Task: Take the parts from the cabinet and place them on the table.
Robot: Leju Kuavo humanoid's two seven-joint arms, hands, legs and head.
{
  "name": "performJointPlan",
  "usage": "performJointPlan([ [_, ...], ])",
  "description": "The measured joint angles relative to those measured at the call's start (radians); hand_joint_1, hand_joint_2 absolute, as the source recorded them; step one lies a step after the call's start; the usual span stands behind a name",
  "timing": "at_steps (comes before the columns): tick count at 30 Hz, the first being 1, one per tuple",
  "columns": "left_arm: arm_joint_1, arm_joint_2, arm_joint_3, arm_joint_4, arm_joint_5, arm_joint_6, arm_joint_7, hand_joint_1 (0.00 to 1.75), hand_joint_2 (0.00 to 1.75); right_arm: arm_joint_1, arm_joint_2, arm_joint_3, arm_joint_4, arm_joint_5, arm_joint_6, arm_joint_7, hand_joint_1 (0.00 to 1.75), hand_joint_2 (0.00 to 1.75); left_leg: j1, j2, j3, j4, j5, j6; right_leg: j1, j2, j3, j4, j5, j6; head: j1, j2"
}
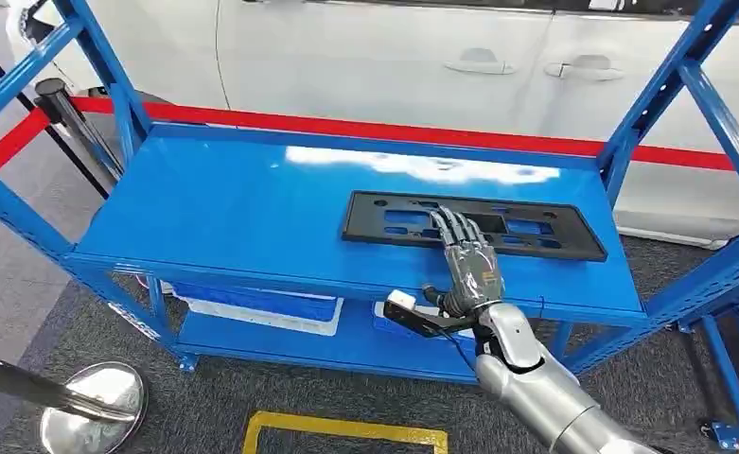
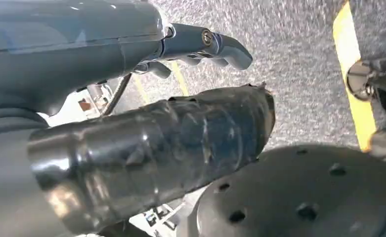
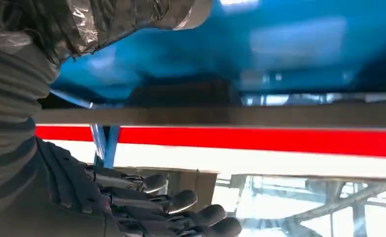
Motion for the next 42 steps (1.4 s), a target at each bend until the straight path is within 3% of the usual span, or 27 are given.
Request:
performJointPlan([
  [1,0.003,-0.003,0.0,0.0,0.0,0.0,0.0,0.0,0.0,0.0,0.0,0.0,-0.002,0.0,0.0,0.0,0.0,1.75,0.001,0.001,-0.001,-0.002,-0.006,-0.005,0.004,-0.003,0.021,-0.042,0.005,-0.006,0.0,0.0],
  [2,-0.002,-0.005,0.0,0.0,0.0,0.0,0.0,0.0,0.0,-0.003,0.0,-0.001,-0.004,0.0,-0.001,0.0,0.0,1.75,-0.001,0.0,0.004,0.001,-0.008,-0.01,0.014,-0.005,0.014,-0.065,-0.04,-0.007,0.001,0.0],
  [3,-0.005,-0.005,0.0,0.0,0.0,0.002,0.0,0.0,0.0,-0.001,0.0,-0.001,-0.009,0.0,-0.001,0.0,0.0,1.75,-0.001,0.0,0.0,-0.001,-0.013,-0.017,0.016,-0.003,0.025,-0.065,-0.019,-0.015,0.0,0.0],
  [5,-0.004,-0.006,0.0,0.0,-0.001,0.003,0.0,0.0,0.0,0.0,0.0,-0.002,-0.013,0.001,0.0,0.003,0.0,1.75,-0.003,0.0,0.014,0.007,-0.01,-0.029,0.014,-0.001,0.031,-0.072,-0.017,-0.029,0.0,0.0],
  [7,-0.004,-0.008,0.0,0.0,-0.002,0.003,0.0,0.0,0.0,-0.002,0.001,-0.002,-0.016,0.013,0.002,0.01,0.0,1.75,0.002,0.0,0.005,0.046,-0.035,-0.034,0.008,0.0,0.061,-0.086,-0.016,-0.04,0.001,0.0],
  [10,-0.006,-0.009,0.0,0.0,-0.008,0.003,0.0,0.0,0.0,-0.003,0.007,-0.002,-0.015,0.04,0.009,0.021,0.0,1.75,0.005,0.0,-0.115,0.252,-0.122,-0.045,0.009,0.001,0.073,-0.087,-0.028,-0.049,-0.002,0.0],
  [11,-0.007,-0.01,0.0,0.0,-0.008,0.003,0.0,0.0,0.0,-0.001,0.008,-0.002,-0.013,0.045,0.009,0.025,0.0,1.75,0.007,0.0,-0.157,0.307,-0.135,-0.047,0.009,0.001,0.079,-0.087,-0.034,-0.048,-0.002,0.0],
  [12,-0.007,-0.01,0.0,0.0,-0.009,0.003,0.0,0.0,0.0,0.001,0.008,-0.002,-0.012,0.047,0.009,0.026,0.0,1.75,0.008,0.0,-0.175,0.312,-0.118,-0.048,0.009,0.002,0.086,-0.087,-0.039,-0.047,-0.002,0.0],
  [13,-0.004,-0.01,0.0,0.0,-0.009,0.003,0.0,0.0,0.0,0.001,0.008,-0.002,-0.012,0.048,0.009,0.026,0.0,1.75,0.009,0.001,-0.169,0.273,-0.079,-0.051,0.008,0.003,0.095,-0.087,-0.045,-0.045,-0.002,0.0],
  [15,-0.002,-0.01,0.0,0.0,-0.011,0.003,0.0,0.0,0.0,0.0,0.009,-0.002,-0.012,0.053,0.009,0.029,0.0,1.75,0.014,0.001,-0.114,0.113,0.037,-0.052,0.004,0.005,0.116,-0.087,-0.06,-0.037,-0.002,0.0],
  [16,-0.001,-0.01,0.0,0.0,-0.012,0.003,0.0,0.0,0.0,0.0,0.01,-0.002,-0.011,0.065,0.01,0.037,0.0,1.75,0.017,0.0,-0.093,0.04,0.076,-0.052,0.004,0.005,0.119,-0.087,-0.067,-0.031,-0.002,0.0],
  [17,-0.001,-0.01,0.0,0.0,-0.015,0.002,0.0,0.0,0.0,-0.002,0.01,-0.002,-0.008,0.08,0.012,0.048,0.0,1.75,0.009,0.001,-0.092,0.025,0.022,-0.054,0.006,0.007,0.122,-0.08,-0.071,-0.024,-0.002,0.0],
  [18,-0.006,-0.01,0.0,0.0,-0.017,0.0,-0.002,0.0,0.0,-0.005,0.011,-0.001,-0.003,0.099,0.021,0.061,0.0,1.75,0.006,0.002,-0.086,0.026,0.022,-0.038,0.008,0.008,0.115,-0.083,-0.076,-0.016,-0.002,0.0],
  [19,-0.006,-0.01,0.0,0.0,-0.018,0.0,-0.001,0.0,0.0,-0.005,0.011,0.0,0.002,0.117,0.034,0.072,0.0,1.75,0.008,0.001,-0.088,0.021,0.046,-0.029,0.008,0.008,0.121,-0.076,-0.076,-0.009,0.0,0.0],
  [21,-0.001,-0.01,0.0,0.0,-0.023,-0.002,-0.011,0.0,0.0,-0.013,0.011,0.003,0.021,0.158,0.086,0.1,0.0,1.75,0.007,0.002,-0.075,0.018,0.049,-0.018,0.006,0.009,0.126,-0.073,-0.08,0.0,-0.002,0.0],
  [22,-0.001,-0.01,0.0,0.0,-0.026,-0.002,-0.018,0.0,0.0,-0.02,0.011,0.008,0.035,0.179,0.127,0.111,1.66,1.75,0.008,0.003,-0.069,0.015,0.05,-0.015,0.002,0.006,0.12,-0.053,-0.096,0.004,0.0,0.0],
  [23,-0.001,-0.008,0.0,0.0,-0.029,0.002,-0.039,0.0,0.0,-0.032,0.011,0.021,0.05,0.195,0.163,0.122,1.75,1.75,0.008,0.003,-0.068,0.015,0.048,-0.011,0.003,0.003,0.095,-0.006,-0.126,0.007,-0.001,0.0],
  [26,-0.006,0.0,0.0,0.0,-0.034,0.013,-0.094,0.0,0.0,-0.072,0.011,0.055,0.073,0.208,0.255,0.124,1.75,1.75,0.003,0.003,-0.067,0.015,0.041,-0.002,0.003,0.003,-0.033,0.207,-0.209,0.01,-0.001,0.0],
  [27,-0.009,0.003,0.0,0.0,-0.035,0.01,-0.084,0.0,0.0,-0.085,0.011,0.065,0.077,0.203,0.297,0.111,1.75,1.75,0.001,0.003,-0.064,0.015,0.039,0.0,0.003,0.003,-0.053,0.225,-0.201,0.008,-0.001,0.0],
  [28,-0.01,0.005,0.0,0.0,-0.035,0.005,-0.067,0.0,0.0,-0.096,0.01,0.074,0.081,0.194,0.339,0.098,1.75,1.75,-0.001,0.002,-0.058,0.015,0.035,0.001,0.004,0.003,-0.049,0.197,-0.168,0.004,-0.001,0.0],
  [31,-0.004,0.004,0.001,0.0,-0.033,-0.002,-0.054,0.0,0.0,-0.1,0.008,0.096,0.089,0.184,0.349,0.089,1.75,1.75,-0.004,0.002,-0.033,0.014,0.02,-0.002,0.02,0.001,0.046,-0.044,-0.015,-0.023,-0.001,0.0],
  [33,0.0,0.001,0.003,0.0,-0.031,-0.003,-0.058,0.0,0.0,-0.106,0.007,0.107,0.095,0.181,0.34,0.086,1.75,1.75,-0.002,0.003,-0.035,0.012,0.018,-0.009,0.032,-0.001,0.046,-0.072,-0.05,-0.033,0.0,0.0],
  [34,0.001,0.001,0.005,0.0,-0.031,-0.003,-0.059,0.0,0.0,-0.107,0.006,0.109,0.095,0.179,0.338,0.084,1.75,1.75,-0.001,0.003,-0.034,0.008,0.017,-0.014,0.033,0.0,0.049,-0.076,-0.029,-0.04,-0.001,0.0],
  [36,0.006,0.002,0.007,0.0,-0.031,-0.003,-0.059,0.0,0.0,-0.111,0.006,0.112,0.097,0.179,0.336,0.083,1.75,1.75,-0.005,0.002,-0.025,0.025,0.032,-0.023,0.024,0.003,0.064,-0.093,-0.023,-0.048,-0.002,0.0],
  [38,0.006,0.002,0.007,0.0,-0.031,-0.003,-0.059,0.0,0.0,-0.118,0.007,0.119,0.097,0.178,0.337,0.083,1.75,1.75,-0.003,0.002,-0.041,0.066,-0.009,-0.029,0.017,-0.003,0.088,-0.106,-0.015,-0.053,-0.002,0.0],
  [41,0.006,0.002,0.007,0.0,-0.031,-0.004,-0.06,0.0,0.0,-0.112,0.007,0.128,0.103,0.174,0.341,0.081,1.75,1.75,0.007,0.002,-0.147,0.271,-0.12,-0.047,0.017,-0.006,0.082,-0.105,-0.015,-0.053,-0.002,0.0],
  [42,0.007,0.002,0.007,0.0,-0.031,-0.003,-0.06,0.0,0.0,-0.111,0.006,0.13,0.106,0.174,0.341,0.081,1.75,1.75,0.011,0.002,-0.169,0.308,-0.126,-0.052,0.015,-0.005,0.08,-0.105,-0.015,-0.053,-0.002,0.0],
])
